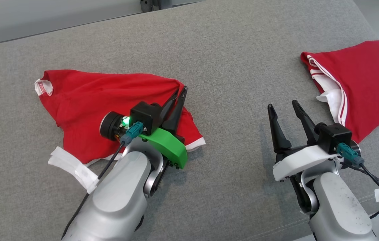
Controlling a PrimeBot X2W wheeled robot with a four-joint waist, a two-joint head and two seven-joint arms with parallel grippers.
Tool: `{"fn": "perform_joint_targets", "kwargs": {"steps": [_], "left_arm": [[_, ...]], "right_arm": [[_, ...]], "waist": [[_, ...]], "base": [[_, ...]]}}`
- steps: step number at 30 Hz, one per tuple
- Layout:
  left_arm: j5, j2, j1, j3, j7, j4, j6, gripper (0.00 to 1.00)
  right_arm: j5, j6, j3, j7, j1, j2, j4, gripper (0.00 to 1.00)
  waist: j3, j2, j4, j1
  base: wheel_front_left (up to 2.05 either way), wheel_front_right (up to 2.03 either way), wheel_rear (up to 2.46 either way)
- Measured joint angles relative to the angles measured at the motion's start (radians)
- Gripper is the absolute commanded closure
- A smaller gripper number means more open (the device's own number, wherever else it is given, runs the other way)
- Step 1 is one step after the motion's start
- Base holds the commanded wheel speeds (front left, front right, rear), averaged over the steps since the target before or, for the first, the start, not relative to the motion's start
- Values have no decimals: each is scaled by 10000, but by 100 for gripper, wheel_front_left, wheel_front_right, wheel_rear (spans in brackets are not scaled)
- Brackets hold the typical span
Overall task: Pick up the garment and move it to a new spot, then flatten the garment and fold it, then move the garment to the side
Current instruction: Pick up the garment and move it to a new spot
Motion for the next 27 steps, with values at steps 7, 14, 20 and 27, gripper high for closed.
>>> {"fn": "perform_joint_targets", "kwargs": {"steps": [7,14,20,27], "left_arm": [[188,12,303,535,0,226,393,0],[982,21,1676,2217,0,-161,571,0],[1515,21,2981,3662,2,-848,625,0],[1814,25,4461,4876,0,-1871,736,0]], "right_arm": [[10,0,-109,0,-1,2,-2,0],[-107,0,-167,0,194,6,40,0],[-117,0,-142,0,434,8,36,0],[-115,0,-77,0,826,8,128,0]], "waist": [[-52,0,239,0],[-433,0,671,0],[-875,0,957,0],[-1477,0,1218,0]], "base": [[0,0,0],[0,0,0],[0,0,0],[0,0,0]]}}
